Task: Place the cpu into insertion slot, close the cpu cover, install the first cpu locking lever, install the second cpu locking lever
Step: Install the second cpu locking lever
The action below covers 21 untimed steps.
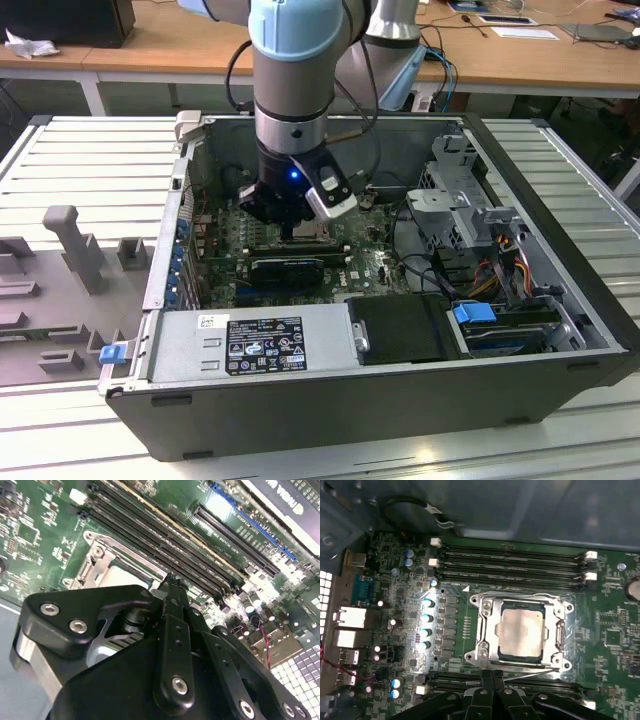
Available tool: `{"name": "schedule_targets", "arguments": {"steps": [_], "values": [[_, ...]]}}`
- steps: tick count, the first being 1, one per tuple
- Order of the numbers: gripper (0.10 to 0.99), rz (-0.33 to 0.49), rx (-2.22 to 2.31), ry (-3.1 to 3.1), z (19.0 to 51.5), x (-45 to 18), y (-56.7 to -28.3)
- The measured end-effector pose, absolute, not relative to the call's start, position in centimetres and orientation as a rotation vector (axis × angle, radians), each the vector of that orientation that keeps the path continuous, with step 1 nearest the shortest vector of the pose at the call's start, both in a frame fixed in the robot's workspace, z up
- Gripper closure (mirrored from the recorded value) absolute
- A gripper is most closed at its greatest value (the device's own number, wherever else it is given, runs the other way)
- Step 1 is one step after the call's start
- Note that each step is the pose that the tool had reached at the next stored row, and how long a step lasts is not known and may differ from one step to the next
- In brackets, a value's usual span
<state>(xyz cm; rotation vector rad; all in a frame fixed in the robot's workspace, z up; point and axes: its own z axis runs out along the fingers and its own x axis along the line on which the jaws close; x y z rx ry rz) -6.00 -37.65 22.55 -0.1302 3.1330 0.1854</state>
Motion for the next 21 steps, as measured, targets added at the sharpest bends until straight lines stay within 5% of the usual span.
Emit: {"name": "schedule_targets", "arguments": {"steps": [21], "values": [[0.980,0.348,-0.165,3.113,20.8,-7.2,-39.7]]}}
